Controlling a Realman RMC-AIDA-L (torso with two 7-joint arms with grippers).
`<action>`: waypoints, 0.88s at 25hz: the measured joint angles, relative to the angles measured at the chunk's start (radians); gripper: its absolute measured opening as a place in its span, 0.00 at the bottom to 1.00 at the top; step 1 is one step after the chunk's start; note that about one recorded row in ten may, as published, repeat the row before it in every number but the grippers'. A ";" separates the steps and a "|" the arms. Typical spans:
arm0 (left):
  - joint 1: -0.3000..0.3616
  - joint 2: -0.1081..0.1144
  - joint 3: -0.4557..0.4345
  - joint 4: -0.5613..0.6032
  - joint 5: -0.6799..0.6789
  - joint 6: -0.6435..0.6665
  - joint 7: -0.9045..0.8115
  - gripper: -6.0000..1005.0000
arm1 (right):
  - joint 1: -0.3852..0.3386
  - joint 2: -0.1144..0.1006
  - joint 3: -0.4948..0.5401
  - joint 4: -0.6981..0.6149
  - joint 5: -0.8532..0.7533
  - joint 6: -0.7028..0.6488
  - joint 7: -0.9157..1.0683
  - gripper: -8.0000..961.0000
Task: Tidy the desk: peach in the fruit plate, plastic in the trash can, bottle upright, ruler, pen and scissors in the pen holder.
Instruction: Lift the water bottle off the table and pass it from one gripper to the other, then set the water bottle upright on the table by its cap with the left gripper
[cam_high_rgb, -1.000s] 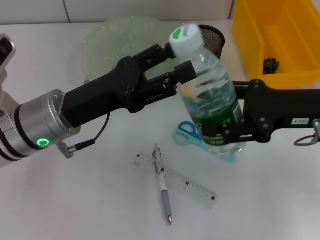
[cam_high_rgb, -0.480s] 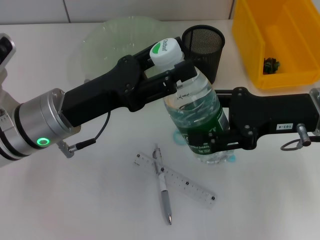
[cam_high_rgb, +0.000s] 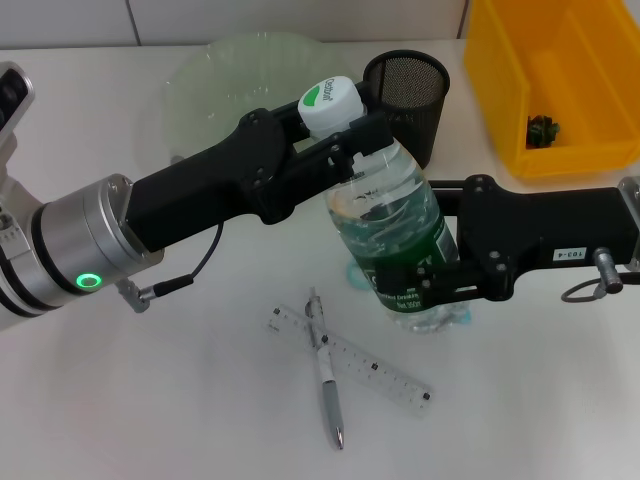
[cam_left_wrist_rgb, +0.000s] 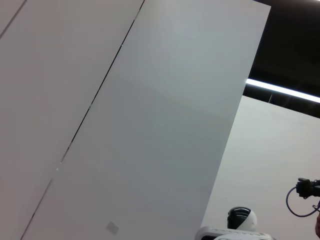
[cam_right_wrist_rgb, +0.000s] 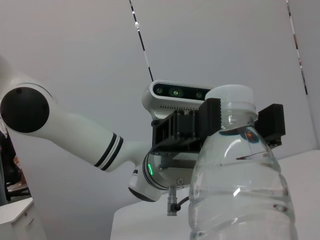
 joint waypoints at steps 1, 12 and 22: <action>0.000 0.000 0.000 0.002 0.001 0.000 0.000 0.59 | 0.000 0.000 0.000 0.001 0.000 0.000 -0.002 0.86; 0.000 0.000 0.004 0.020 0.010 0.012 -0.013 0.44 | -0.010 -0.001 0.002 -0.030 -0.002 -0.027 0.025 0.87; 0.008 0.001 0.022 0.058 0.016 0.016 -0.015 0.44 | -0.037 -0.003 0.003 -0.101 -0.011 -0.043 0.101 0.88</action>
